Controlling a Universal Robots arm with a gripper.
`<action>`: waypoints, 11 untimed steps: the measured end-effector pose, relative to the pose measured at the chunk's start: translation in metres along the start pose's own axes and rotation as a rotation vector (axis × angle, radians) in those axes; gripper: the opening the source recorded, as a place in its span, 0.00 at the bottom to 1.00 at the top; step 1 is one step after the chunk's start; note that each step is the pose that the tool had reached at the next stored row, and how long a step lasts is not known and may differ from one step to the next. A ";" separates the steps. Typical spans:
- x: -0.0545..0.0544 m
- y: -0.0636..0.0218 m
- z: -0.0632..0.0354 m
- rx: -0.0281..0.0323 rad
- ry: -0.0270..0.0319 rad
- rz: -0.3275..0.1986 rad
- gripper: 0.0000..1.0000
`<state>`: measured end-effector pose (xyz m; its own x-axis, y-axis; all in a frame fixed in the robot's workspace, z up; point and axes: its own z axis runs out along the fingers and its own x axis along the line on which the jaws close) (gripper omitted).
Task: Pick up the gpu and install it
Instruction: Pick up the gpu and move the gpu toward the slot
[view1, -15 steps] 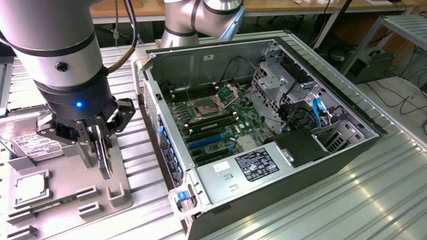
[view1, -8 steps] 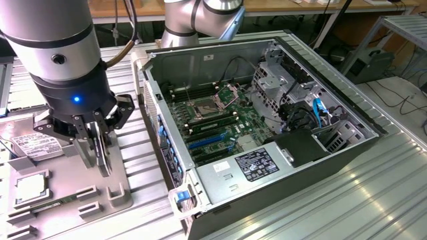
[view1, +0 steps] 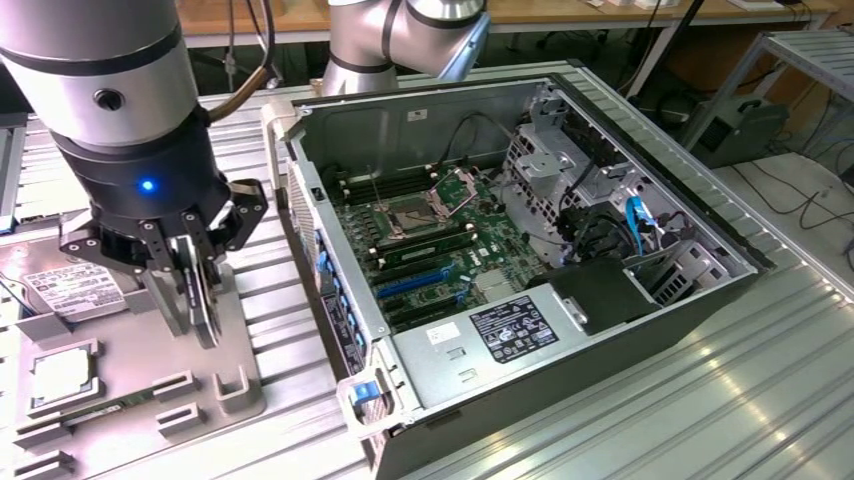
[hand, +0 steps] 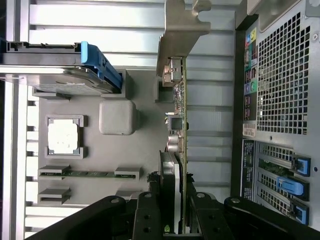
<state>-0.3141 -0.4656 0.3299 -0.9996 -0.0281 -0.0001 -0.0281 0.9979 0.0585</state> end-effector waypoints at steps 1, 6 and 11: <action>0.000 0.0001 -0.0011 0.0000 0.0000 0.000 0.28; 0.000 0.0003 -0.0055 0.0000 -0.0001 0.000 0.28; 0.000 0.0006 -0.0104 0.0000 0.0000 0.000 0.28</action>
<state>-0.3141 -0.4656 0.3403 -0.9996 -0.0281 -0.0002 -0.0281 0.9979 0.0585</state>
